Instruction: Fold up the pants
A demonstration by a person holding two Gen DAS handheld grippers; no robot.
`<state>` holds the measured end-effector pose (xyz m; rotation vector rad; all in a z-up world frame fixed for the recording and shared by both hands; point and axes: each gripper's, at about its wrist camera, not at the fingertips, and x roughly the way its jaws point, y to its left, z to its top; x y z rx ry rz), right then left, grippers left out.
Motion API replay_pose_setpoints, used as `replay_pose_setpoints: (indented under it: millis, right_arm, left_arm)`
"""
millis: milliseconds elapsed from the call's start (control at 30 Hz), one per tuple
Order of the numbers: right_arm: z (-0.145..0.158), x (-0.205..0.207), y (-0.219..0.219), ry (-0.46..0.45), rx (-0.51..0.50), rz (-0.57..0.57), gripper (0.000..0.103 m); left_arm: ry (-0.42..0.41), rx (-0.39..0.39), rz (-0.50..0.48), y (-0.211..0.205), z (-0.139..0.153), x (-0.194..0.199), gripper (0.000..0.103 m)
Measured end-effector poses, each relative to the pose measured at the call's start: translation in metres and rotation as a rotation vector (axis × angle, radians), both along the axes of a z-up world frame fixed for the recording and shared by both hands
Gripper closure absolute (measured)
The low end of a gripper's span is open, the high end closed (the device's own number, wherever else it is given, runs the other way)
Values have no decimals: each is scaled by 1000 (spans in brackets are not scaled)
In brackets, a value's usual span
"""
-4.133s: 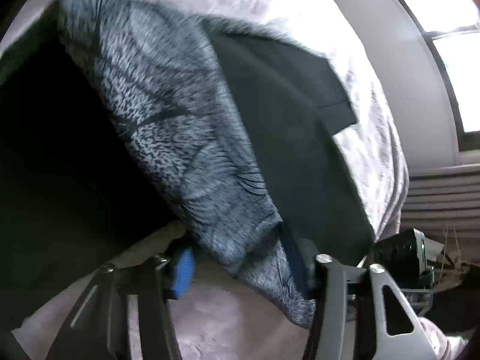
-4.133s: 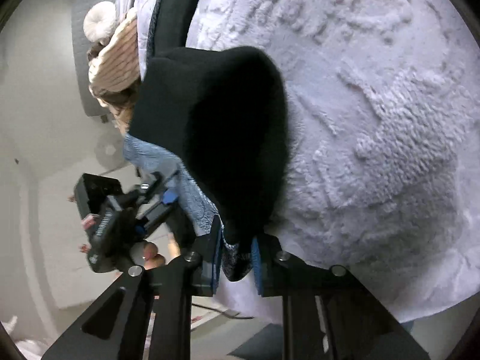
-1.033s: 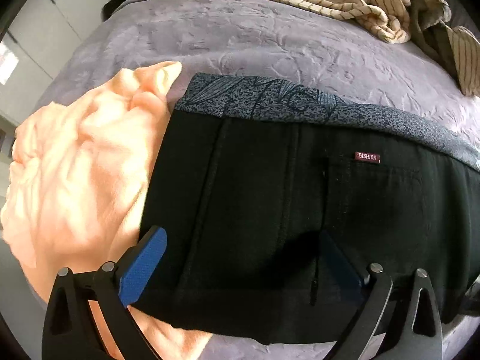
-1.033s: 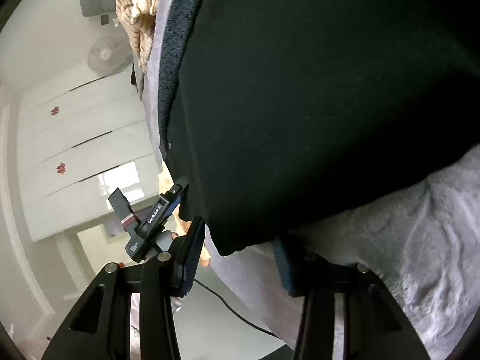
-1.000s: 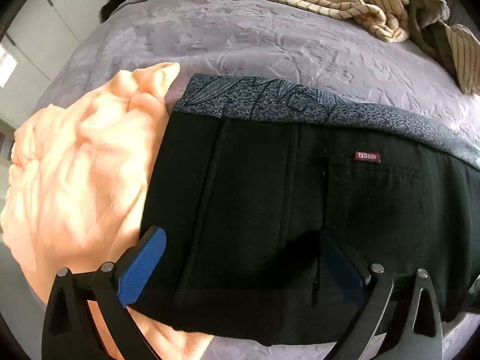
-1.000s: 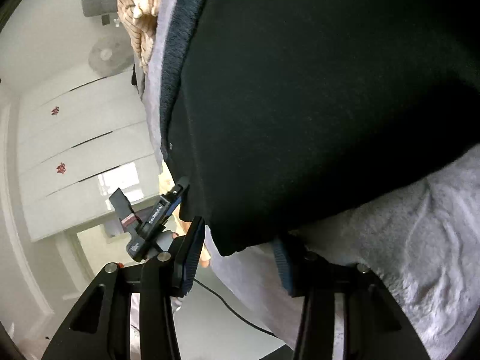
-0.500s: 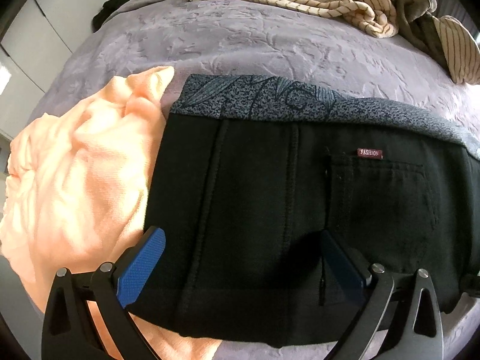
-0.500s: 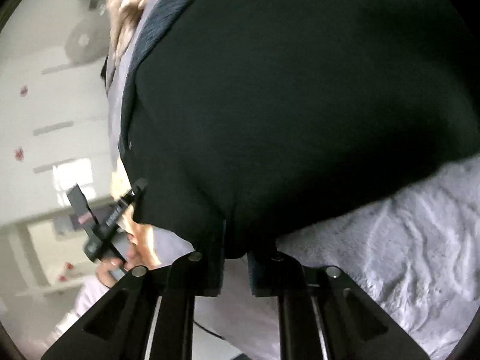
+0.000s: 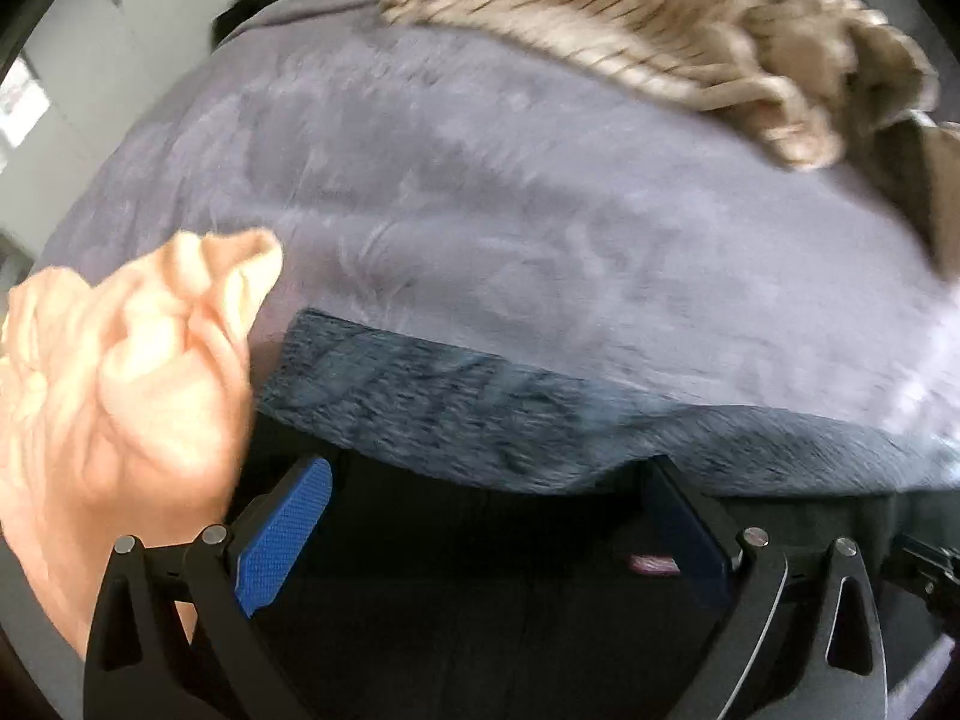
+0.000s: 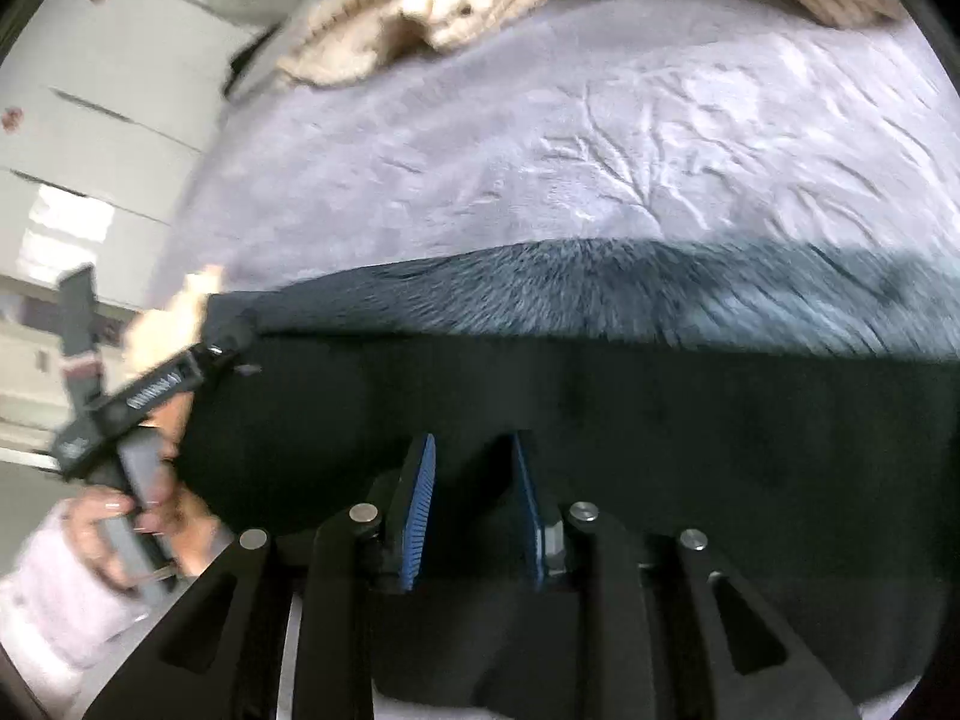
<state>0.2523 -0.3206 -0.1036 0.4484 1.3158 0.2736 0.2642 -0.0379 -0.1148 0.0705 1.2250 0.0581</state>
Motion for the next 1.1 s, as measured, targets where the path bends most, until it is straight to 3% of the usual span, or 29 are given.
replay_pose_setpoints:
  millis: [133,233,333,367,400,700,1100]
  right_arm:
    - [-5,7,-8,-23,-4,-77,77]
    - [5,3,-28,-23,-33,-135,73]
    - [18,-8,-47,-6,-78,-143,57]
    - [23,-17,-52,2,-82,-155,48]
    - [26,-22,-54,8,-76,-160,45]
    - [39,-106,-53,108,-38,-242,39]
    - [49,-190,-56,195,-25,-396,36]
  left_arm:
    - [0,35,12,14,-2,7,0]
    - [29,28,22,23,10,5,0]
    - [32,62,-12,18,23,-15,0]
    - [37,53,-27,14,29,-26,0]
    - [44,40,-37,11,32,-34,0]
    - [160,-23,-170,-43,45,-107,0]
    - [145,-70,-292,-77,75,-145,0]
